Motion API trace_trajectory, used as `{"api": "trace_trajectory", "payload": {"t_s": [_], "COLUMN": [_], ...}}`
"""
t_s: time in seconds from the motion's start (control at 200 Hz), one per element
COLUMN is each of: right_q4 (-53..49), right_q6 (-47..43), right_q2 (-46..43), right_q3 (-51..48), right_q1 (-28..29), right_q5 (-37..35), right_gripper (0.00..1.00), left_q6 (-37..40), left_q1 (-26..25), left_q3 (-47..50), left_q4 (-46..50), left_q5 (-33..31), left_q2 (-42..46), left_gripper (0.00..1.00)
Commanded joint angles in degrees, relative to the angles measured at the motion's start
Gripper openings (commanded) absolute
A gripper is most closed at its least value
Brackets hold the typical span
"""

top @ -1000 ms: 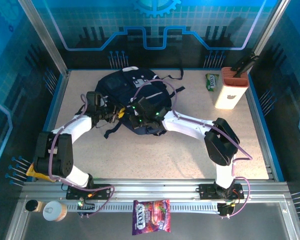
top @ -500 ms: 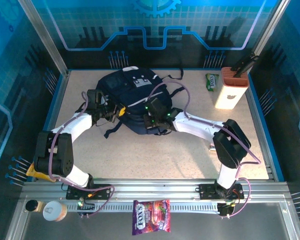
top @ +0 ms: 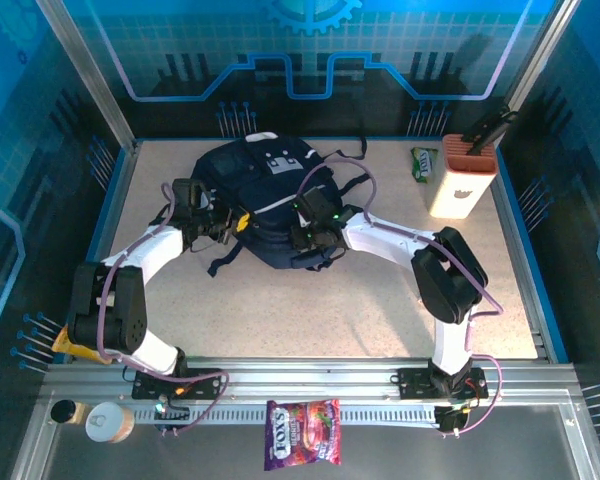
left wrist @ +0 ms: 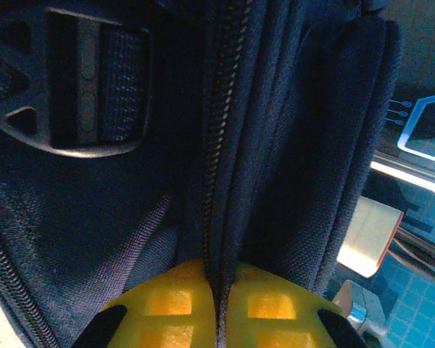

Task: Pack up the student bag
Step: Zip the student bag at the top-center of the table.

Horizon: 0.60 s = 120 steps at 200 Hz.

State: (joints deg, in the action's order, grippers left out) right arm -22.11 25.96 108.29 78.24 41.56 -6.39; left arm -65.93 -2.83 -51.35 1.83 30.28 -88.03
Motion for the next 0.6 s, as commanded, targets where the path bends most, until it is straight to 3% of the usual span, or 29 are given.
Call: {"api": "trace_trajectory", "payload": {"t_s": [0.0, 0.245, 0.39, 0.595], "right_q4": [-1.9, -1.2, -2.7, -3.5], "right_q6": [-0.3, 4.3, 4.0, 1.9], "right_q2": [-0.1, -7.8, -11.6, -19.4], "right_q3": [1.3, -6.3, -10.2, -15.7], "right_q1": [-0.5, -5.7, -9.3, -8.5], "right_q5": [-2.1, -11.1, -10.8, -7.9], "right_gripper": [0.05, 0.00, 0.00, 0.00], "left_q6": [-0.1, 2.4, 1.9, 7.4], "left_q1": [0.6, 1.2, 1.2, 1.2], "left_q3": [-1.7, -2.5, -2.9, -9.4], "left_q4": [-2.5, 0.3, -1.7, 3.7], "left_q5": [0.9, -0.1, 2.7, 3.4], "left_q2": [0.5, 1.2, -0.5, -5.3], "left_gripper": [0.00, 0.00, 0.00, 0.00]}}
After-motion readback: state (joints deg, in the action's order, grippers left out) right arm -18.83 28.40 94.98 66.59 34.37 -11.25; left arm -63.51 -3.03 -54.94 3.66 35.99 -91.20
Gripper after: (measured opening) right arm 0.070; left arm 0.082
